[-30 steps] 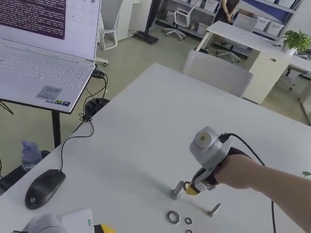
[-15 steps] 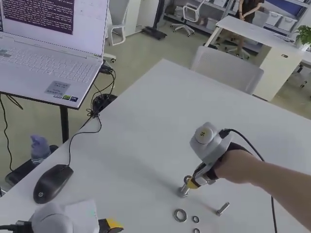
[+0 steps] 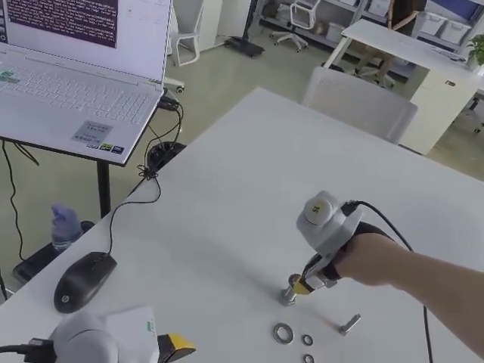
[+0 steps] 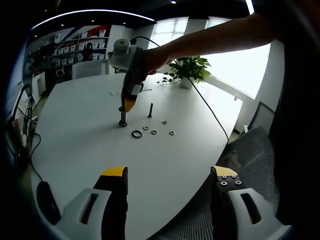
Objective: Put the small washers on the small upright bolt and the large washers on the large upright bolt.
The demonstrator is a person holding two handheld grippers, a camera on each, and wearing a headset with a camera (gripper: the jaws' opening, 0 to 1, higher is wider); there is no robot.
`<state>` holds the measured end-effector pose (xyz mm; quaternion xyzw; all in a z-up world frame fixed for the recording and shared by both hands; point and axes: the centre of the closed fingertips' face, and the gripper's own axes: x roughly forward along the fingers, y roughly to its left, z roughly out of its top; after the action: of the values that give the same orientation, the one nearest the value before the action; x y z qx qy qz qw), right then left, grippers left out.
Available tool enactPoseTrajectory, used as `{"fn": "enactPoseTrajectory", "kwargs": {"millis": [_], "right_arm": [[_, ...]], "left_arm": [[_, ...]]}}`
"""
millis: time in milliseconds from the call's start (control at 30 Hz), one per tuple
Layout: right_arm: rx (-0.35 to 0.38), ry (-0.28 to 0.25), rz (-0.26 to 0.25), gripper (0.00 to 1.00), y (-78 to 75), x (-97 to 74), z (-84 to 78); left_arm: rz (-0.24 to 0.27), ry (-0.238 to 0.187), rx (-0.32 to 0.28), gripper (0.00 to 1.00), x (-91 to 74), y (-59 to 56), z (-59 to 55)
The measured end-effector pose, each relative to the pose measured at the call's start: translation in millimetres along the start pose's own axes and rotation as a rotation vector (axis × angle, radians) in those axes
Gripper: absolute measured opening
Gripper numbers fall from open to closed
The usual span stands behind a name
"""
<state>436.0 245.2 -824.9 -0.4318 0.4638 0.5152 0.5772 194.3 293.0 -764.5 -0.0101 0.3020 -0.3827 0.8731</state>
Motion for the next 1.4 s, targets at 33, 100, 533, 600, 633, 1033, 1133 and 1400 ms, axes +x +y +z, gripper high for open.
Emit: {"fn": "enactPoseTrajectory", "kwargs": {"millis": [33,100,533,600,633,1033,1133,1400], "right_arm": [[-0.003,0.000,0.001,0.22,0.5,0.6,0.3],[-0.008,0.005,-0.001,0.22,1.1,2.7,0.0],[-0.015,0.027,-0.004,0.22,0.3,16.7,-5.3],[-0.012,0.024,0.000,0.22,0.5,18.3,-5.1],[-0.011,0.026,-0.001,0.22,0.3,18.8,-5.4],[-0.007,0.040,-0.007,0.22,1.1,35.4,-9.8],[-0.009,0.042,-0.010,0.22,0.4,37.9,-9.9],[-0.005,0.040,-0.014,0.22,1.9,42.7,-11.5]], "left_arm": [[-0.001,0.000,0.000,0.66,0.2,-0.3,0.5],[-0.005,0.000,0.000,0.66,0.8,-1.3,1.7],[0.004,-0.010,-0.013,0.65,-1.8,0.4,2.5],[0.006,-0.015,-0.012,0.65,-2.7,0.8,4.2],[0.009,-0.014,-0.010,0.65,-2.9,1.5,4.5],[0.016,-0.032,-0.001,0.65,-5.8,1.9,10.8],[0.027,-0.041,-0.002,0.67,-5.7,3.0,10.6],[0.131,-0.045,0.044,0.74,-6.3,24.1,8.0]]}}
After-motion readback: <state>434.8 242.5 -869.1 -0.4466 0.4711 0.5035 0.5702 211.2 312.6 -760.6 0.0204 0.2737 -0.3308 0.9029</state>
